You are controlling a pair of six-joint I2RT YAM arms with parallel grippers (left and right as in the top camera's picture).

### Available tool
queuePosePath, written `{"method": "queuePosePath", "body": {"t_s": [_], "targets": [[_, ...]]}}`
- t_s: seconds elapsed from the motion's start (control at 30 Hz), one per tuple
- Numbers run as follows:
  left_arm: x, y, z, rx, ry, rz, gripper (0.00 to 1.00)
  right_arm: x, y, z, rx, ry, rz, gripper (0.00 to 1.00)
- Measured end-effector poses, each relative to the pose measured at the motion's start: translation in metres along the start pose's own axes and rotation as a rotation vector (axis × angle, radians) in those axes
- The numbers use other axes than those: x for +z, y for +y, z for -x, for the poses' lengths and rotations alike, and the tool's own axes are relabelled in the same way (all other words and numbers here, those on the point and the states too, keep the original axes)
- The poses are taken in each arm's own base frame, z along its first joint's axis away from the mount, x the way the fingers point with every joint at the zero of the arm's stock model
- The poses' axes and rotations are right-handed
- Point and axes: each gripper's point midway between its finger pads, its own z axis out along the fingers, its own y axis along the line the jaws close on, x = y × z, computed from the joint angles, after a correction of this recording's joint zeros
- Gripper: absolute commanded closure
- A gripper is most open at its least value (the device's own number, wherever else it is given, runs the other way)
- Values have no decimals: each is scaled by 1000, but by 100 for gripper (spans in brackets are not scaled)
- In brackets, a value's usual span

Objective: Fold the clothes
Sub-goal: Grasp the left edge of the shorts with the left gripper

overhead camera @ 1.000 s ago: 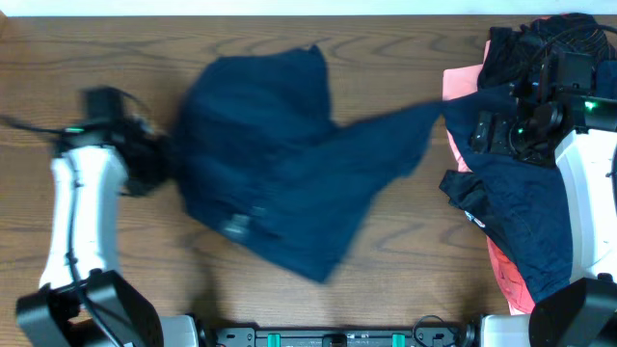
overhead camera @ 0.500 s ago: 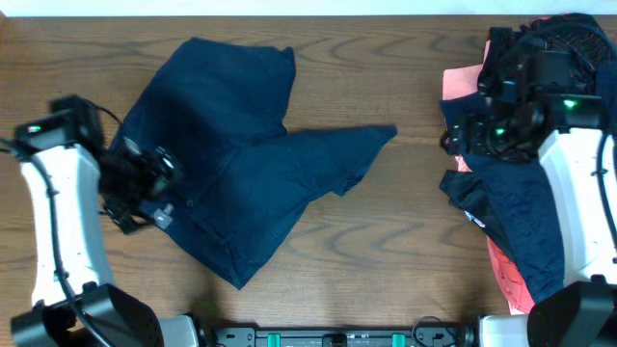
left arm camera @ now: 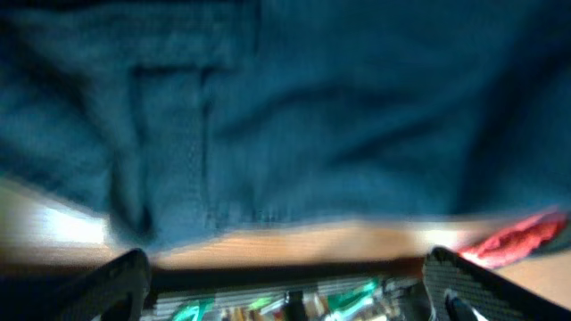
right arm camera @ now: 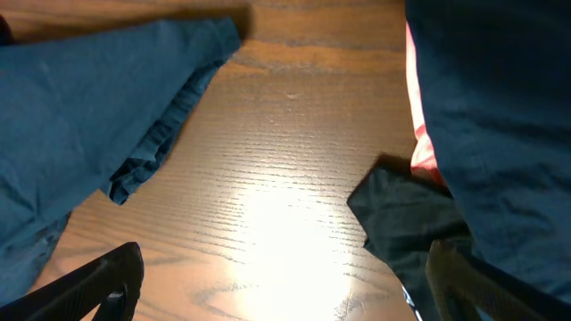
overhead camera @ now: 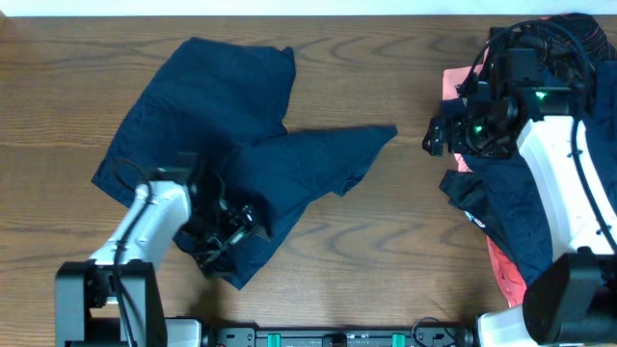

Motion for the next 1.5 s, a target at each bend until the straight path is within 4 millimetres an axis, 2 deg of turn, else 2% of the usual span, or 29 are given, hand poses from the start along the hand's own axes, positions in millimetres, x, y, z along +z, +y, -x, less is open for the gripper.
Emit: {"method": "queuePosePath", "body": {"t_s": [0.17, 0.2, 0.23, 0.27, 0.4, 0.53, 0.7, 0.77, 0.83, 0.97, 1.1, 1.2, 1.37, 1.43, 1.47, 1.5], "targets": [[26, 8, 12, -41, -73, 12, 60, 5, -1, 3, 0, 0, 0, 1], [30, 11, 12, -53, -78, 17, 74, 5, -1, 3, 0, 0, 0, 1], [31, 13, 12, -63, -80, 17, 91, 5, -1, 3, 0, 1, 0, 1], [32, 15, 12, -79, -84, 20, 94, 5, -1, 3, 0, 1, 1, 1], [29, 26, 14, -121, -91, 32, 94, 6, 1, 3, -1, 1, 7, 1], [8, 54, 28, -215, -139, 121, 94, 7, 12, 2, -21, 4, 34, 7], [-47, 77, 64, -288, -279, 180, 94, 27, 48, -8, -57, 22, 103, 18], [-66, 81, 75, -310, -323, 178, 94, 40, 66, -17, -55, 37, 149, 18], [-77, 86, 81, -323, -348, 182, 94, 54, 86, -28, -47, 52, 205, 18], [-80, 95, 75, -319, -329, 212, 94, 85, 126, -47, -45, 50, 310, 20], [-80, 96, 73, -309, -320, 221, 94, 105, 148, -66, 9, 75, 348, 17], [-80, 96, 73, -301, -318, 225, 94, 117, 154, -75, 75, 102, 346, 16], [-79, 97, 72, -301, -316, 226, 94, 145, 151, -70, 194, 112, 325, 16], [-79, 97, 72, -301, -316, 226, 94, 149, 155, -64, 219, 96, 343, 24], [-79, 96, 73, -301, -317, 226, 94, 151, 155, -59, 222, 76, 345, 30], [-79, 97, 72, -301, -316, 226, 94, 153, 156, -55, 230, 64, 350, 42]]}}
